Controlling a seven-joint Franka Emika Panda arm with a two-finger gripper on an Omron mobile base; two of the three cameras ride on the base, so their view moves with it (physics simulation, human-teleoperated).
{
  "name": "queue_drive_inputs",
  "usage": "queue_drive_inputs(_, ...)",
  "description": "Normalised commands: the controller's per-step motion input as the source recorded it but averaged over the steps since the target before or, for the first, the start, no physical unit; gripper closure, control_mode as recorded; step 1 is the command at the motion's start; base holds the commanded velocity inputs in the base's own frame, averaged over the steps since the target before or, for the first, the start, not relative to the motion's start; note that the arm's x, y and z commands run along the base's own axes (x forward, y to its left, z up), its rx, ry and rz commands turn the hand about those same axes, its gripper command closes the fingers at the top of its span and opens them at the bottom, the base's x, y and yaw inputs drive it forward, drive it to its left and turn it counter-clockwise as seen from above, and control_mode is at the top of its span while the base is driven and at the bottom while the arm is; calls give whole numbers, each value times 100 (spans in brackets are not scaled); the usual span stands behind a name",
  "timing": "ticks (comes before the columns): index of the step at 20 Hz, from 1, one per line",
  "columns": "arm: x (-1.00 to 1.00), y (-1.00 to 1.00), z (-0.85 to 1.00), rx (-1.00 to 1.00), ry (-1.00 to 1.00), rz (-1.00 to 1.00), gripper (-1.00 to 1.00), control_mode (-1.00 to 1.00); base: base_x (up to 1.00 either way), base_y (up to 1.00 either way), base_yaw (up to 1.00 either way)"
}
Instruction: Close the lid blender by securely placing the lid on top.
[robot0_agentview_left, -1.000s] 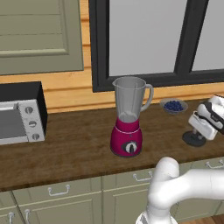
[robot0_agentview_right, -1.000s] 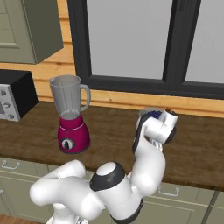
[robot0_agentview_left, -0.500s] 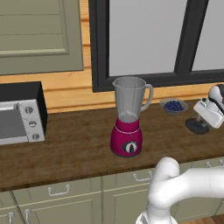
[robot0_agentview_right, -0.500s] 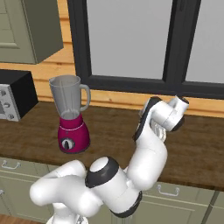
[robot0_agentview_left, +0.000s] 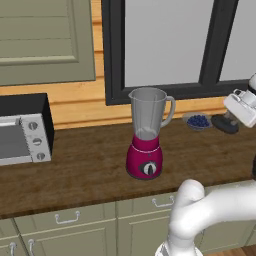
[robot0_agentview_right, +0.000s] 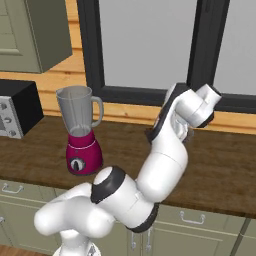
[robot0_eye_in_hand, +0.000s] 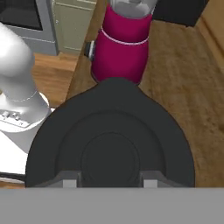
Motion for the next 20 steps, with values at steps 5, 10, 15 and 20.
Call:
queue_drive_inputs(5, 0, 76, 100, 1, -3, 0, 100, -100, 0, 0, 0)
queue_drive_inputs(10, 0, 98, 100, 0, -4, 0, 100, -100, 0, 0, 0)
queue_drive_inputs(15, 3, 100, 100, 0, -5, 0, 100, -100, 0, 0, 0)
queue_drive_inputs(20, 22, 100, 100, 0, -1, 0, 100, -100, 0, 0, 0)
